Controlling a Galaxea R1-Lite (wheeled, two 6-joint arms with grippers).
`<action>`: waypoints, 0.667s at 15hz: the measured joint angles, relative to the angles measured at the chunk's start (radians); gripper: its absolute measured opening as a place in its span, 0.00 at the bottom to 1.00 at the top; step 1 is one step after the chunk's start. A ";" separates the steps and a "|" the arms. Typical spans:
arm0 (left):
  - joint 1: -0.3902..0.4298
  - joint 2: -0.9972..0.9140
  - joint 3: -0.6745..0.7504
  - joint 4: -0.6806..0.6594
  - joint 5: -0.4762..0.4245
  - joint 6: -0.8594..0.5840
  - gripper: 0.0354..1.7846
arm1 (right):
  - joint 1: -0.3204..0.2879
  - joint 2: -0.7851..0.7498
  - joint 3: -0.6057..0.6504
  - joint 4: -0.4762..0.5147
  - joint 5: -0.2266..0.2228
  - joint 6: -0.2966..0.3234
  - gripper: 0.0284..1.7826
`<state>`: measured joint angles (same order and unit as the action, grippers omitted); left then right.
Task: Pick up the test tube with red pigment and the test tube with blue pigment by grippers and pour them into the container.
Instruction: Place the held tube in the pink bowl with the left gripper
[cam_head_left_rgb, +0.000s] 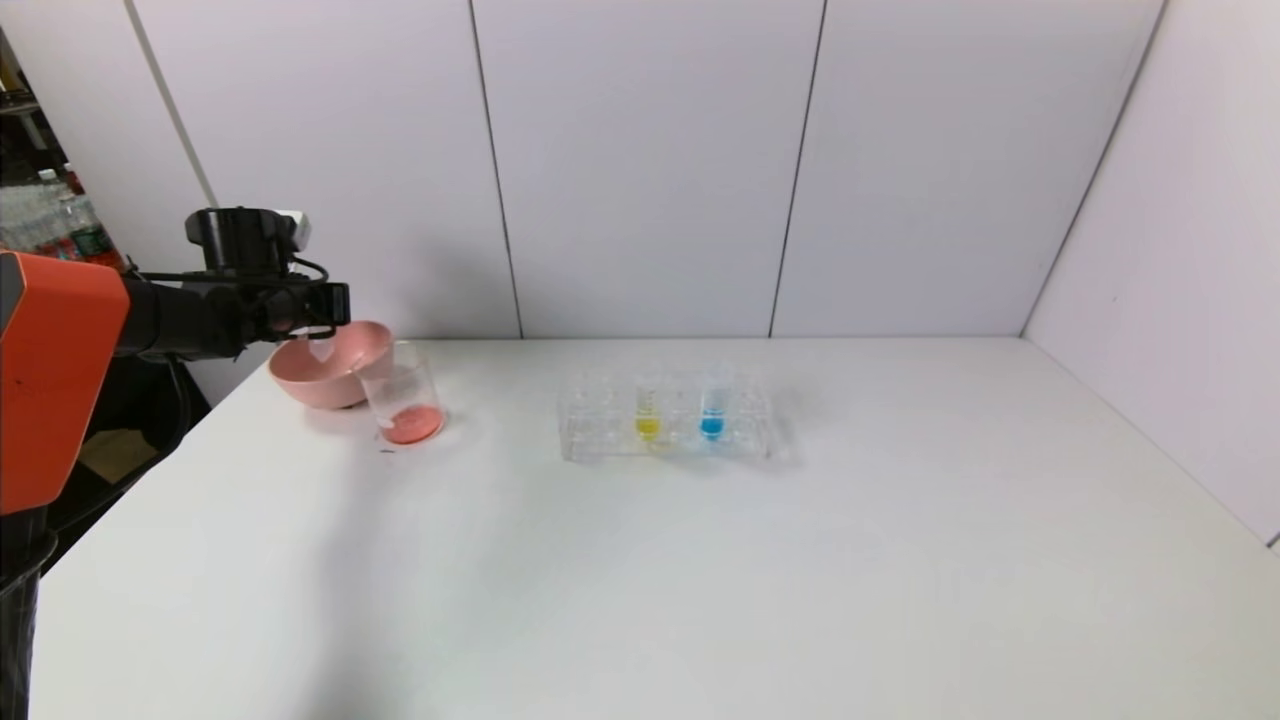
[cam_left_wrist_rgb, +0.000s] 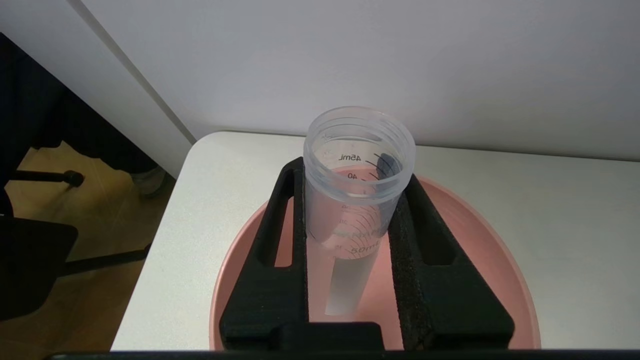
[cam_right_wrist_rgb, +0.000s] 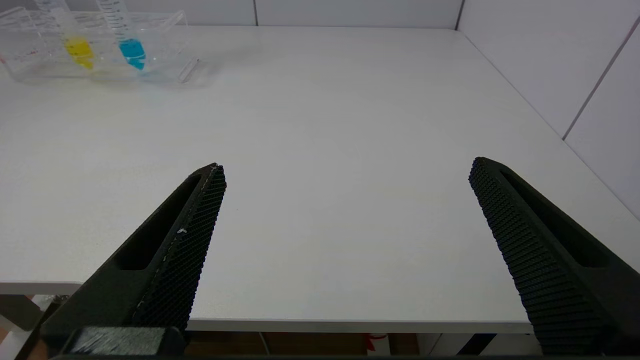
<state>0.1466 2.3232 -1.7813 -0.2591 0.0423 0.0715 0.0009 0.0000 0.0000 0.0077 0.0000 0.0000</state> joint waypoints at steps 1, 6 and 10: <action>0.000 0.000 0.000 0.000 0.000 0.000 0.29 | 0.000 0.000 0.000 0.000 0.000 0.000 1.00; -0.001 -0.002 0.002 -0.004 -0.004 -0.001 0.68 | 0.001 0.000 0.000 0.000 0.000 0.000 1.00; -0.001 -0.011 0.008 -0.016 -0.011 -0.001 0.94 | 0.000 0.000 0.000 0.000 0.000 0.000 1.00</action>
<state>0.1455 2.3119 -1.7736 -0.2755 0.0311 0.0700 0.0013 0.0000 0.0000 0.0077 -0.0004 0.0000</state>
